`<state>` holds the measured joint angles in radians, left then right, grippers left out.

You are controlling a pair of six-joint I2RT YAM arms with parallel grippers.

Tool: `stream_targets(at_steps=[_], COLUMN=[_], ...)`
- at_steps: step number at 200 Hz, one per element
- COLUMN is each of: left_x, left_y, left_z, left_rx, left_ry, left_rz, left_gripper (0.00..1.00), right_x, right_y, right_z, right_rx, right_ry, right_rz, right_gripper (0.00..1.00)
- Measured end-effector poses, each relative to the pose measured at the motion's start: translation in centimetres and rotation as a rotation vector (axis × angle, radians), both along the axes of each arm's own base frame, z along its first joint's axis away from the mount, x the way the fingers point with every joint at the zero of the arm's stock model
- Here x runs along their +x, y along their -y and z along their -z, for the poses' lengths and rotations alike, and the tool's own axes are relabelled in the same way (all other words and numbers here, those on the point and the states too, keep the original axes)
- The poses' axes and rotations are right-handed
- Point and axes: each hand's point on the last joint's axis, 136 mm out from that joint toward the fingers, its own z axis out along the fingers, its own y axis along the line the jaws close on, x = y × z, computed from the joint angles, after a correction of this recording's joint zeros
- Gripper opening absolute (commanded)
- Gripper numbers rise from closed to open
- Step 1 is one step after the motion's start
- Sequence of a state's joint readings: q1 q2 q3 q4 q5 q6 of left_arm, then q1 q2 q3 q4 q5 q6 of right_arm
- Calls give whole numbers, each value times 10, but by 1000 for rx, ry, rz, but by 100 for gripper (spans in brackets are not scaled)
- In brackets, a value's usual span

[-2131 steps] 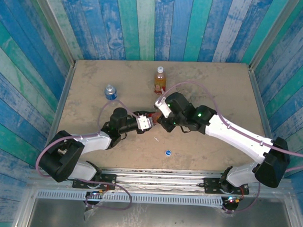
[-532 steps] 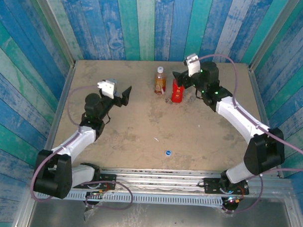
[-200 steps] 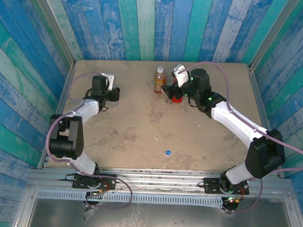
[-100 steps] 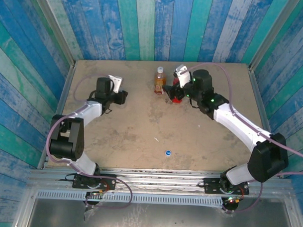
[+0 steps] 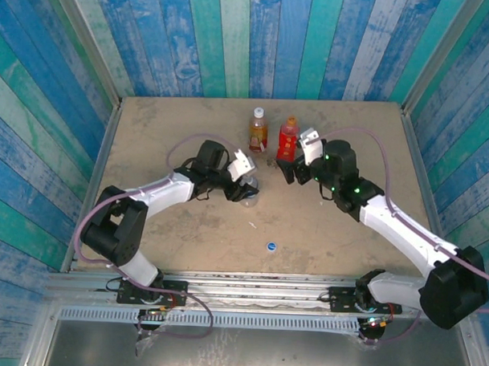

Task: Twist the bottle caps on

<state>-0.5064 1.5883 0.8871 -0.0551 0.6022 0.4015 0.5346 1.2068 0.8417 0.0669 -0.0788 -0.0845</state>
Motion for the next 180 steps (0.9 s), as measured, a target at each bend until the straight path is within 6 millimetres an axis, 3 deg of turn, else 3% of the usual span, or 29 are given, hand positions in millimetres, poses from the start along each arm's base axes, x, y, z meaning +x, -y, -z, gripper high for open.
stream_targets(at_steps=[29, 63, 80, 115, 144, 180], left_x=[-7, -10, -13, -27, -30, -28], left_y=[2, 4, 4, -7, -12, -15], left_z=[1, 0, 5, 15, -1, -36], left_rx=[0, -29, -69, -177, -306, -449], left_ry=[-2, -4, 10, 35, 135, 276], left_rz=[42, 57, 39, -45, -93, -118], left_gripper=[82, 100, 94, 94, 94, 94], right_x=[-6, -6, -5, -3, -3, -4], right_y=[8, 20, 24, 26, 24, 22], right_z=[-2, -26, -29, -20, -13, -11], right_rx=[-3, 61, 81, 69, 60, 61], right_ry=[28, 66, 67, 38, 18, 8], right_rz=[16, 77, 100, 115, 107, 95], right_gripper=[100, 100, 100, 100, 100, 100])
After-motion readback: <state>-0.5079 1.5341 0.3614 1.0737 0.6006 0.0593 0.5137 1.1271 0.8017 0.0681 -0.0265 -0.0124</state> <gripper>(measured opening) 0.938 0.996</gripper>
